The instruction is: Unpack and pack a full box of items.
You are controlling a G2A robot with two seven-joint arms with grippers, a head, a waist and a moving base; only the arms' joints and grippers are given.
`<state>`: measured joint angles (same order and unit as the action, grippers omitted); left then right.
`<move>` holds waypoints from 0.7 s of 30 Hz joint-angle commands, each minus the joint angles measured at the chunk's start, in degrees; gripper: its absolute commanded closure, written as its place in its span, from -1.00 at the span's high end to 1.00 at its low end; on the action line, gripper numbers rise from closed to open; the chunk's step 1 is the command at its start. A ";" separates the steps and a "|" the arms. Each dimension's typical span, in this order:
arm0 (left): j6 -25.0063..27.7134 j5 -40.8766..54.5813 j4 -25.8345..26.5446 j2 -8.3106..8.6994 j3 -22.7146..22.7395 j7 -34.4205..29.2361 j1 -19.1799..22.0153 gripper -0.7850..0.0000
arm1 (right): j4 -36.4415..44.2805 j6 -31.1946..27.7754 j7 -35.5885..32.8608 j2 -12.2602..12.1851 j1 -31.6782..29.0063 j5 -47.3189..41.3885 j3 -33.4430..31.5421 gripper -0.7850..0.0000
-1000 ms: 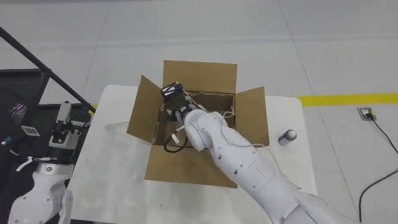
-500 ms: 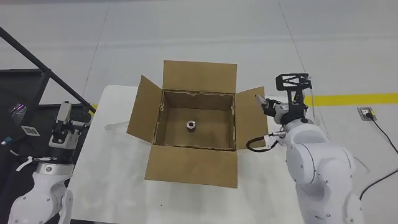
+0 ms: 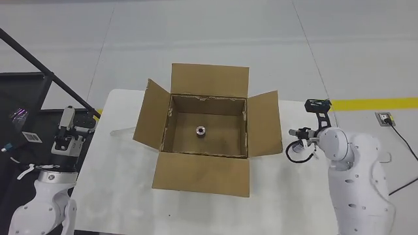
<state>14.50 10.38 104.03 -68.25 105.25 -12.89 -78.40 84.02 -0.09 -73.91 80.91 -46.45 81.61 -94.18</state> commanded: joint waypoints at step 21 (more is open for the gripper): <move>0.00 0.00 0.00 0.00 0.00 0.00 0.00 1.00 | -11.36 1.00 2.51 -1.54 3.99 -1.92 -0.17 -1.00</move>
<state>14.50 10.38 104.03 -68.25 105.25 -12.89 -78.40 71.81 0.80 -71.79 79.43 -42.29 79.78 -94.34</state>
